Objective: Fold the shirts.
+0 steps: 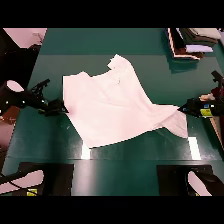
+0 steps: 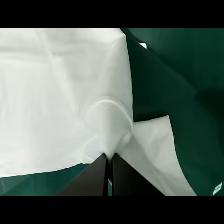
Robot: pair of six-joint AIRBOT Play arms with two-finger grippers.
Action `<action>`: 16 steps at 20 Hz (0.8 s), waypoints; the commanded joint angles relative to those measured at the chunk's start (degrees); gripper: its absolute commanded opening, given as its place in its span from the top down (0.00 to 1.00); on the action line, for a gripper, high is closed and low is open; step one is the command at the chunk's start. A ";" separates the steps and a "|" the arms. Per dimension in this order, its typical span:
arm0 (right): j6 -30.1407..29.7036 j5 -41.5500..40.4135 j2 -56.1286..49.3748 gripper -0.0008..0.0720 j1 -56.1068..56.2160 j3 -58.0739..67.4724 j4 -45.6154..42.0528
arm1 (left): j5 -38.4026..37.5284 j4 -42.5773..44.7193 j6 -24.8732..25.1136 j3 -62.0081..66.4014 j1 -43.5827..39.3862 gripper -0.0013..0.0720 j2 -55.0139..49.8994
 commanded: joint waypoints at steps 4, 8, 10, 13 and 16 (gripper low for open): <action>-0.17 0.59 1.84 0.97 -0.02 0.17 -0.09 | 13.55 -4.52 0.11 0.28 0.04 0.25 0.94; -0.17 0.68 1.84 0.97 -0.02 0.17 0.04 | 15.76 -3.69 -0.79 2.71 0.04 0.25 -2.67; -0.17 0.83 1.84 0.97 -0.02 0.17 0.02 | 16.48 -4.04 -0.72 5.31 0.04 0.25 -5.18; -0.15 1.38 1.84 0.97 -0.02 0.17 0.04 | 16.94 -5.35 -0.26 9.84 0.02 0.25 -8.90; -0.15 2.69 1.84 0.97 -0.02 0.17 0.07 | 17.66 -5.38 -0.13 12.07 0.04 0.25 -13.14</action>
